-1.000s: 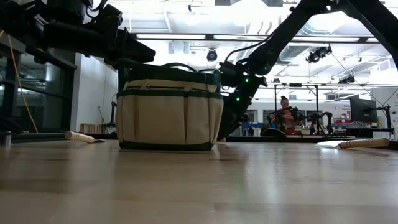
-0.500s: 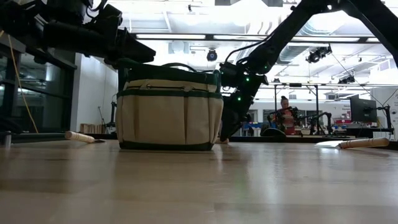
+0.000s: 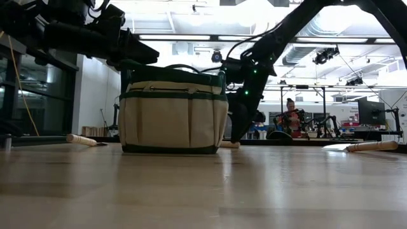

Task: Pick & Place Garden tools in Gardening bag
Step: Put the light brown hand rake into the light brown gardening bag

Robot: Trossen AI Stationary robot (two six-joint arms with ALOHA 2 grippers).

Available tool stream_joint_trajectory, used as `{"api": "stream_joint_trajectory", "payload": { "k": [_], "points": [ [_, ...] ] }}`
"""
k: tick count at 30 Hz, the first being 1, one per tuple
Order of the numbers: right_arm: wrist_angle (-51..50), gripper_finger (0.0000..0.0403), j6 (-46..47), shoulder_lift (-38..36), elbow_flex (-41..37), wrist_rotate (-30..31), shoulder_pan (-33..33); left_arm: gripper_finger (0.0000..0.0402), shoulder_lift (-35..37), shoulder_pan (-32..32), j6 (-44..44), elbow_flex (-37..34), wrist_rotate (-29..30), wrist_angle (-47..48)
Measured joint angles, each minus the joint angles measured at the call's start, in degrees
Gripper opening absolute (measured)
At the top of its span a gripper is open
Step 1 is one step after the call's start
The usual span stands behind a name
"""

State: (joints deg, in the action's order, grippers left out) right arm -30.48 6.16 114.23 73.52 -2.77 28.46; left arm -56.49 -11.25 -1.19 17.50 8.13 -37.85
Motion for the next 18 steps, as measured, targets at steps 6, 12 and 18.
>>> {"api": "stream_joint_trajectory", "payload": {
  "k": [6, 12, 18],
  "points": [
    [-3.8, 0.0004, 1.8, -2.9, -0.3, 0.2, -2.3, 0.0191, 0.0, 0.0, 0.0, 0.0, -0.1, 0.0],
    [-3.5, 0.0016, 1.3, -3.0, -0.3, 1.5, -3.9, 0.0191, 0.0, 0.0, 0.6, 0.0, -0.1, 0.4],
    [-1.3, 0.0085, -0.4, -3.0, -0.3, 3.9, -5.0, 0.0191, 0.0, 0.0, 0.6, 0.0, -0.1, 0.4]
  ]
}}
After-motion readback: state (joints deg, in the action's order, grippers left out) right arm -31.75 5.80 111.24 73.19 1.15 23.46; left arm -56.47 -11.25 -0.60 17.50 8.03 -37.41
